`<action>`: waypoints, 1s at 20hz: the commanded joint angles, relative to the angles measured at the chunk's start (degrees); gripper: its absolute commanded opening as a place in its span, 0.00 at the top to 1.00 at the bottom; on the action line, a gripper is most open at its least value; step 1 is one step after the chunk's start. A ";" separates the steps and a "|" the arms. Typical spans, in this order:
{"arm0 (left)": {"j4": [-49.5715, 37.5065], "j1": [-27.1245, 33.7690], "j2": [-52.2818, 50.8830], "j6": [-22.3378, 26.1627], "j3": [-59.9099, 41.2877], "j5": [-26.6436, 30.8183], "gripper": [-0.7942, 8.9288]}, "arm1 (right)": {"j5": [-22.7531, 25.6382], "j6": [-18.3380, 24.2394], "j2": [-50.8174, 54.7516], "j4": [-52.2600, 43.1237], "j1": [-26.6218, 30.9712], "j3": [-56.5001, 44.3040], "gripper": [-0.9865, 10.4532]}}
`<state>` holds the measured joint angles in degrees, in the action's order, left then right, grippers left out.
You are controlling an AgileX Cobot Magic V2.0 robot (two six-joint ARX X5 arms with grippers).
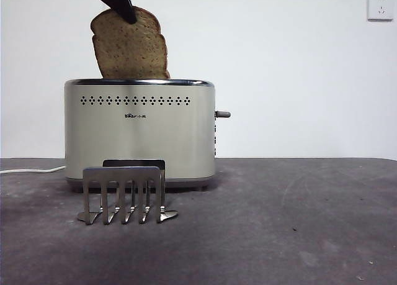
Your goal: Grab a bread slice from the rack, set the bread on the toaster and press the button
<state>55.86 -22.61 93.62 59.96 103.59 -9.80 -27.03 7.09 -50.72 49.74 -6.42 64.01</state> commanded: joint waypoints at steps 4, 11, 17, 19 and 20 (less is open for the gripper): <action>-0.11 0.20 4.76 -0.35 -0.11 -0.72 0.93 | -0.07 0.48 -1.05 -0.02 -0.15 0.04 0.92; -6.80 0.59 6.71 -7.74 -0.11 0.81 0.56 | -0.04 0.55 -1.18 -0.35 -0.15 0.04 0.92; -8.26 0.52 6.56 -13.20 -0.11 1.92 0.49 | -0.07 0.52 -2.34 -1.77 -0.15 0.04 0.92; -8.33 0.52 5.99 -16.24 -0.09 2.25 0.48 | -0.09 0.46 -3.30 -3.39 -0.15 0.04 0.92; -8.33 0.52 5.42 -18.21 -0.09 2.27 0.48 | -0.09 0.26 -4.00 -4.57 -0.15 0.04 0.92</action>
<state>47.88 -22.06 99.63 44.73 103.90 -7.64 -27.03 7.11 -54.52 45.56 -6.42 64.01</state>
